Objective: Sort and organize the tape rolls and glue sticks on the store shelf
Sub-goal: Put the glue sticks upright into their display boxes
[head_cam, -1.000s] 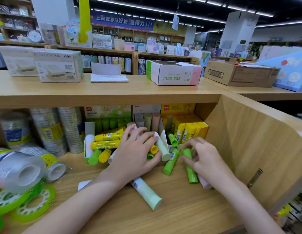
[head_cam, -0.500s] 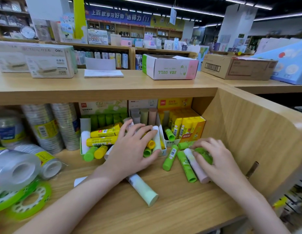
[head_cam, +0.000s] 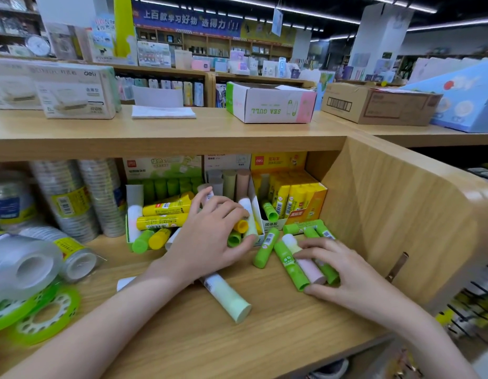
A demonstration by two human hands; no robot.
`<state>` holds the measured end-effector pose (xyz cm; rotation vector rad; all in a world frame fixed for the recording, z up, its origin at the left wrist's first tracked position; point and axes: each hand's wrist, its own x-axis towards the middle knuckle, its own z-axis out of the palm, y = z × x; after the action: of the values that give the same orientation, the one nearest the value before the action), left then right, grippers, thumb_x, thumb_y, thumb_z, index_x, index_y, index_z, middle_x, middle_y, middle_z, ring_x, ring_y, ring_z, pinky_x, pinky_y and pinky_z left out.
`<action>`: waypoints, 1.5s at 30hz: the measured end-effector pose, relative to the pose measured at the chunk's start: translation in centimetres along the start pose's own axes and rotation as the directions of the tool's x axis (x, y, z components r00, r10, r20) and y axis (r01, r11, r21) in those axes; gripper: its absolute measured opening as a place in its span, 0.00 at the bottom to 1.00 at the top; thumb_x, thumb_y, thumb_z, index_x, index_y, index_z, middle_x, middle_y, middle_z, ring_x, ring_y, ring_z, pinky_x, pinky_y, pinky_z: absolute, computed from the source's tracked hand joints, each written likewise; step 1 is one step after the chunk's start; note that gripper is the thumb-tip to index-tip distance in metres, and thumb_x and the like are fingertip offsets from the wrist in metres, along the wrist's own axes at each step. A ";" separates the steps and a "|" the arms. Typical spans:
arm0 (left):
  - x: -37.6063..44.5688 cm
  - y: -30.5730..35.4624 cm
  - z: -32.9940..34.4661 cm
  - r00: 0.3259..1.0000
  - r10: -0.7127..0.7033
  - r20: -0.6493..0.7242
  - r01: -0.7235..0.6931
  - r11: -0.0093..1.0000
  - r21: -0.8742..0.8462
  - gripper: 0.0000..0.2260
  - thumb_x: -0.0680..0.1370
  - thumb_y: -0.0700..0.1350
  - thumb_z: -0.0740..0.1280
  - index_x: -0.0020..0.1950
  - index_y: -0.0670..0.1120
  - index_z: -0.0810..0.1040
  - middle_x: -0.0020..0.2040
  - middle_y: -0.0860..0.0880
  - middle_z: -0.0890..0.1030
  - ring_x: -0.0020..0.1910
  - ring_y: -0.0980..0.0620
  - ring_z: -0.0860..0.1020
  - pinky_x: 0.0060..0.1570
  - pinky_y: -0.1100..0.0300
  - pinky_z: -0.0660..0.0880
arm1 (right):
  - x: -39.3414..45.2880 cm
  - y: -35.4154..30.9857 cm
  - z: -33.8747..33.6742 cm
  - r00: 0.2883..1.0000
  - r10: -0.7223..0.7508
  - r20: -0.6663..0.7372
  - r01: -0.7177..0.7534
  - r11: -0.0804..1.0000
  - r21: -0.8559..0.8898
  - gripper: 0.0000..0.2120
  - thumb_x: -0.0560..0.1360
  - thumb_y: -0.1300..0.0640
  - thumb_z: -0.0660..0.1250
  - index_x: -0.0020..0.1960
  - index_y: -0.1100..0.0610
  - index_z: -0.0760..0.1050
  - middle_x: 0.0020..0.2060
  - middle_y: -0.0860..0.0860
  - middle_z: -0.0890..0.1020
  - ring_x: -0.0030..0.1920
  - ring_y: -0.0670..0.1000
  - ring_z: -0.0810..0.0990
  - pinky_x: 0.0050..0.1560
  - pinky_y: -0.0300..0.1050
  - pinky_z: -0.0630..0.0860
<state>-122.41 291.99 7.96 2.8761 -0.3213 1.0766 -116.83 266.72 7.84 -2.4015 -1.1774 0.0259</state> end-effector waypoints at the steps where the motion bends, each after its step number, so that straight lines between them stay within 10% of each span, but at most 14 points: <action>1: 0.1 0.0 -0.1 1.000 0.010 -0.013 -0.010 1.000 -0.013 0.17 0.75 0.58 0.60 0.52 0.47 0.78 0.48 0.54 0.79 0.53 0.52 0.75 0.68 0.50 0.55 | 0.2 -0.1 0.2 1.000 -0.007 -0.028 0.007 1.000 0.020 0.21 0.64 0.40 0.68 0.56 0.36 0.69 0.62 0.32 0.67 0.66 0.35 0.63 0.67 0.46 0.62; 9: 0.3 -0.3 -1.1 0.981 -0.099 -0.167 0.090 0.994 -0.061 0.10 0.76 0.45 0.57 0.50 0.45 0.77 0.46 0.51 0.79 0.49 0.50 0.74 0.58 0.57 0.60 | 2.4 -2.3 1.4 0.963 -0.103 -0.249 0.145 0.976 0.160 0.22 0.66 0.38 0.65 0.58 0.42 0.71 0.57 0.40 0.75 0.60 0.39 0.70 0.61 0.32 0.64; 18: -0.5 -1.8 -0.6 0.971 -0.216 -0.099 0.229 0.963 0.140 0.14 0.73 0.49 0.58 0.48 0.43 0.79 0.55 0.43 0.77 0.55 0.42 0.69 0.54 0.48 0.64 | 8.7 -5.8 2.9 0.925 -0.224 -0.308 0.215 0.975 -0.063 0.16 0.69 0.50 0.70 0.55 0.53 0.78 0.49 0.48 0.80 0.53 0.52 0.72 0.54 0.47 0.63; 23: -0.5 -2.0 -0.6 0.970 -0.233 -0.065 0.241 0.959 0.151 0.14 0.73 0.49 0.56 0.48 0.44 0.78 0.53 0.41 0.76 0.46 0.41 0.75 0.45 0.51 0.70 | 8.6 -5.8 1.4 0.820 0.052 -0.570 0.153 0.940 0.305 0.06 0.70 0.62 0.69 0.46 0.54 0.77 0.37 0.40 0.77 0.38 0.40 0.73 0.40 0.29 0.69; 29: -0.4 -2.0 -0.2 0.974 -0.212 -0.082 0.224 0.957 0.185 0.14 0.73 0.47 0.56 0.48 0.43 0.78 0.53 0.39 0.76 0.47 0.40 0.76 0.46 0.50 0.71 | 7.9 -4.6 -2.1 0.825 0.514 -0.233 0.193 0.131 0.972 0.09 0.74 0.68 0.63 0.39 0.59 0.68 0.36 0.54 0.77 0.38 0.51 0.79 0.41 0.39 0.77; 37: -0.3 -2.0 0.0 0.981 -0.188 -0.041 0.192 0.953 0.233 0.14 0.73 0.46 0.56 0.50 0.44 0.79 0.55 0.41 0.77 0.47 0.41 0.75 0.45 0.49 0.70 | 8.2 -4.6 -1.8 0.883 0.467 -0.049 0.197 -0.274 0.941 0.04 0.73 0.64 0.62 0.47 0.64 0.73 0.39 0.57 0.82 0.41 0.50 0.81 0.40 0.36 0.78; 41: -0.3 -2.1 0.0 0.983 -0.180 -0.045 0.185 0.955 0.233 0.13 0.73 0.46 0.57 0.48 0.44 0.79 0.55 0.41 0.77 0.46 0.41 0.75 0.45 0.50 0.70 | 7.3 -4.4 -1.3 0.885 0.442 -0.148 0.148 0.034 0.988 0.18 0.69 0.69 0.65 0.57 0.57 0.68 0.45 0.59 0.81 0.44 0.56 0.83 0.43 0.42 0.80; 45: -0.3 -2.3 0.1 0.985 -0.160 -0.071 0.172 0.957 0.232 0.13 0.73 0.46 0.56 0.47 0.44 0.79 0.54 0.40 0.77 0.45 0.41 0.75 0.44 0.50 0.70 | 6.5 -3.5 -2.0 0.852 0.247 -0.461 0.079 0.810 0.580 0.37 0.72 0.70 0.67 0.66 0.36 0.58 0.48 0.52 0.75 0.41 0.55 0.83 0.46 0.37 0.79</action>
<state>-122.05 294.25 7.76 3.0034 0.0568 1.2321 -114.90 272.68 12.20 -1.7434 -0.6653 -0.1959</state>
